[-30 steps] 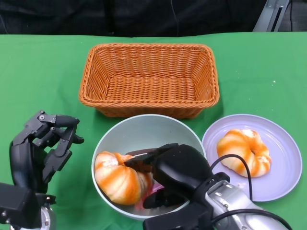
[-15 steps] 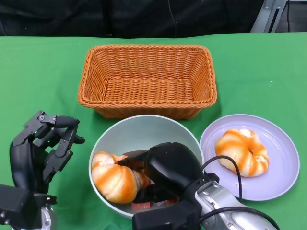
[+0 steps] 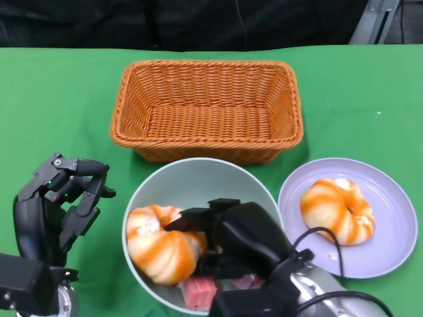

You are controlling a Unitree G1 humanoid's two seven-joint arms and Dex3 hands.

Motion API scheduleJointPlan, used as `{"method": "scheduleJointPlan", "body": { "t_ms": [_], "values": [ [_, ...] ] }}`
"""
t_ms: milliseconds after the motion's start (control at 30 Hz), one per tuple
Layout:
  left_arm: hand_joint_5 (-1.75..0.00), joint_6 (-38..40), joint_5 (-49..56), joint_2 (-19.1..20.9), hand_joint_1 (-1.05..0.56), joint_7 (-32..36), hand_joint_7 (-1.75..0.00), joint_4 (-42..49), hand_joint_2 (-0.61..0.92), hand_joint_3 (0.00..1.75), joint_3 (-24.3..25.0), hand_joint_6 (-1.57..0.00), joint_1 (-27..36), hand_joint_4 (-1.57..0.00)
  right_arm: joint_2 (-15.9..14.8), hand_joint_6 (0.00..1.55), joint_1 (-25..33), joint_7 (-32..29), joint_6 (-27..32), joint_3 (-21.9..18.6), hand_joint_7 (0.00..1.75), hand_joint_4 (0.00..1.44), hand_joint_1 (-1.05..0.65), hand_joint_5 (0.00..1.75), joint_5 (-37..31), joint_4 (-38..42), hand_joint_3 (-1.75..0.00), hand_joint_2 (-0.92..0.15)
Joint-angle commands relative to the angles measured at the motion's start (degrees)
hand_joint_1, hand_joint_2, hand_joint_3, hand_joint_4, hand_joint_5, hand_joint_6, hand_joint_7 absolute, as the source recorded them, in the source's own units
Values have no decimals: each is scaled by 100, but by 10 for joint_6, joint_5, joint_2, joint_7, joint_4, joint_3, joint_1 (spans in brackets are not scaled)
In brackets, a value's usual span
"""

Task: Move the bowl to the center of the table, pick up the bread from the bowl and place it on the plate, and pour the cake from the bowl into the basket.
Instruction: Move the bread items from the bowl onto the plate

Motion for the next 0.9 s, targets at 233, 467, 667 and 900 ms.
{"method": "scheduleJointPlan", "body": {
  "t_ms": [233,467,667,900],
  "values": [
    [-138,-4,-1,14,-14,-5,-107,19,91,32,1,-88,-3,-83,-38,110,29,1,-34,-49,25,81,-20,125,28,-62,-5,-92],
    [-136,-7,-4,16,-14,-14,-106,26,90,32,0,-89,-3,-84,-45,113,34,5,-29,-66,24,84,-20,119,35,-87,-6,-92],
    [-134,-8,-1,18,-15,-14,-104,30,90,33,-1,-89,-3,-84,-45,114,37,9,-31,-72,23,86,-21,114,35,-92,-6,-92],
    [-135,-16,5,22,-16,-15,-105,41,90,33,-5,-88,-4,-84,-40,116,28,7,-47,-81,23,89,-17,114,49,-80,-6,-92]
  ]
}}
